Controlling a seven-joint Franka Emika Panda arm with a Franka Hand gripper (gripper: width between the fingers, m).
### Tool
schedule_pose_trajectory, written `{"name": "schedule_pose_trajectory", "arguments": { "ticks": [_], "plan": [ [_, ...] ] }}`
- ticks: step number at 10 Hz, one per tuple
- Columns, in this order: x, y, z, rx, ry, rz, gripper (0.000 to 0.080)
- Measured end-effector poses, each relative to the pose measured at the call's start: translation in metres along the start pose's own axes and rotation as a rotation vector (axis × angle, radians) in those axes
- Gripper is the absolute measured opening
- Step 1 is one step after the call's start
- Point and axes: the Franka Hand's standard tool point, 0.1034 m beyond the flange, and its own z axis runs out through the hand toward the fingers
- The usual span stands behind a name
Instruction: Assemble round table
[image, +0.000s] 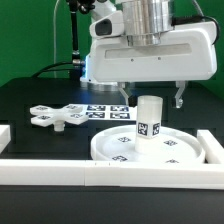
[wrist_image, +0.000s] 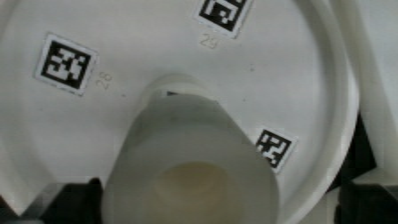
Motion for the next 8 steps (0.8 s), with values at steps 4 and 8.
{"name": "schedule_pose_trajectory", "arguments": {
  "ticks": [4,8],
  "plan": [
    [0.0001,0.0012,0.0009,0.000,-0.002,-0.289,0.0649],
    [0.0035,-0.0034,0.0004,-0.055,0.054,-0.764,0.0649]
  ]
}}
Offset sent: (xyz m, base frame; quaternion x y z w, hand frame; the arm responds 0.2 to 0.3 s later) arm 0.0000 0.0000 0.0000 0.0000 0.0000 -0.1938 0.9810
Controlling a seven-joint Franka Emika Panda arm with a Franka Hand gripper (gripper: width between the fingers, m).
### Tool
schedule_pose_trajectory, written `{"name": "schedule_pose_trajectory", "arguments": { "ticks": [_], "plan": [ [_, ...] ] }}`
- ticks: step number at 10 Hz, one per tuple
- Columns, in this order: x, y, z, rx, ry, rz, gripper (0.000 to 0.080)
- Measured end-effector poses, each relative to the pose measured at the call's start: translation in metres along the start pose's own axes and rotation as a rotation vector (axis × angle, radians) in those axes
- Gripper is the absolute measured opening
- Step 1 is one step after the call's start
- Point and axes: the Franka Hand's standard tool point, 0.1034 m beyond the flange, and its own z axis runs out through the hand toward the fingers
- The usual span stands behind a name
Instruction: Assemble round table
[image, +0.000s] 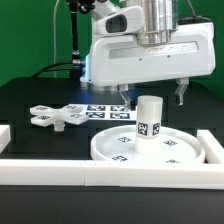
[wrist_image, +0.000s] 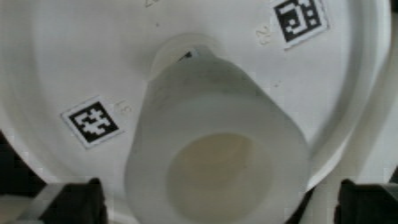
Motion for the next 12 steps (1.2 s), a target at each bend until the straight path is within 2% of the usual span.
{"name": "schedule_pose_trajectory", "arguments": {
  "ticks": [1,6,7,10,12],
  "plan": [
    [0.000,-0.002,0.000,-0.011,-0.006,-0.129,0.0649],
    [-0.002,0.001,0.002,-0.015,-0.015,-0.438,0.0649],
    [-0.003,0.002,0.003,-0.023,-0.019,-0.553,0.0649],
    [-0.011,-0.001,0.010,-0.069,-0.046,-0.880,0.0649],
    [-0.011,-0.002,0.010,-0.084,-0.066,-1.001,0.0649]
  ]
}}
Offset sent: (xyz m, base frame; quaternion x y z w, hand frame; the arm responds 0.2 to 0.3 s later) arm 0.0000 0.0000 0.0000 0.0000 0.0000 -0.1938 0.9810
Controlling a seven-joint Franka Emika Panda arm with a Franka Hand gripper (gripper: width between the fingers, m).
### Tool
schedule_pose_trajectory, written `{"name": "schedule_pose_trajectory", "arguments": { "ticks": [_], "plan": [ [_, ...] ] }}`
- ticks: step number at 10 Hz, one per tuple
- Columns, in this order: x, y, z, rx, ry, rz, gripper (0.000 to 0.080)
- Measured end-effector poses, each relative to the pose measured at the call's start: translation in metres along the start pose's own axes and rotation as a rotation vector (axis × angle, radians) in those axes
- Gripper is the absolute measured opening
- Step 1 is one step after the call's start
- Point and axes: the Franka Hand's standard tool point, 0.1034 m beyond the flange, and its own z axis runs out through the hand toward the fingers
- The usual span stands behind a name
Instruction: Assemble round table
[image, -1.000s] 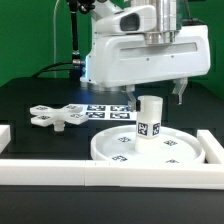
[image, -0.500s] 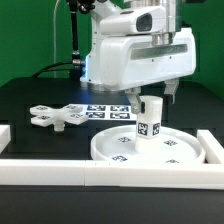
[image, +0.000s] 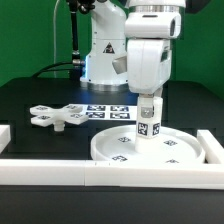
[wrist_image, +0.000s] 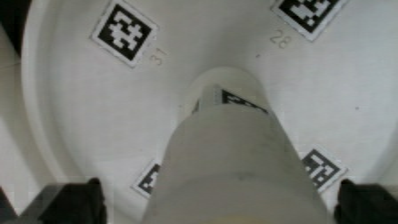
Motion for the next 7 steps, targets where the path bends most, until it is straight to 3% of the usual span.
{"name": "schedule_pose_trajectory", "arguments": {
  "ticks": [4,7],
  "plan": [
    [0.0092,0.0026,0.0010,-0.031,-0.065,-0.412,0.0649],
    [0.0057,0.0039,0.0011,-0.031,-0.091,-0.585,0.0649]
  ]
}}
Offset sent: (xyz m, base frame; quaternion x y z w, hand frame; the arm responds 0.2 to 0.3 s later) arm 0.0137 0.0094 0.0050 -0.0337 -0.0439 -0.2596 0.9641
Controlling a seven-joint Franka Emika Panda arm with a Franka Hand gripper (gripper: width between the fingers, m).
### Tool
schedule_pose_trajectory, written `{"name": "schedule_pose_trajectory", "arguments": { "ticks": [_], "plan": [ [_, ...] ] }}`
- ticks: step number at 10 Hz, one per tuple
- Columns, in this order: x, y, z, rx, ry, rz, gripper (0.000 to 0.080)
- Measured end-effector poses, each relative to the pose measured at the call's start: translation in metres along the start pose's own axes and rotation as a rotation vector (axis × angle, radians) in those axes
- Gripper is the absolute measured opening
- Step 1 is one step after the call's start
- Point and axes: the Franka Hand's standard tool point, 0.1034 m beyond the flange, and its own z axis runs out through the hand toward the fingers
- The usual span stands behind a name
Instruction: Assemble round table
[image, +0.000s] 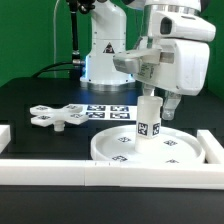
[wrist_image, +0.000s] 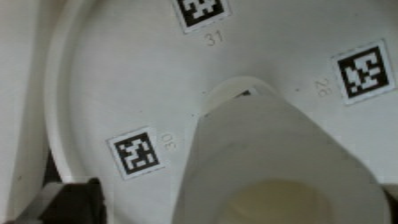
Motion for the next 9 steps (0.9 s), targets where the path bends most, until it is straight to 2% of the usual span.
{"name": "schedule_pose_trajectory", "arguments": {
  "ticks": [6,7,8,9],
  "plan": [
    [-0.0099,-0.0045,0.0026,0.008,-0.015,-0.271,0.0649],
    [-0.0097,-0.0048,0.0032,0.008,-0.015,-0.268,0.0561],
    [-0.0096,-0.0058,0.0041,0.012,-0.014,-0.266,0.0425],
    [-0.0105,-0.0073,0.0048,0.019,-0.014,-0.265,0.0425]
  ]
}}
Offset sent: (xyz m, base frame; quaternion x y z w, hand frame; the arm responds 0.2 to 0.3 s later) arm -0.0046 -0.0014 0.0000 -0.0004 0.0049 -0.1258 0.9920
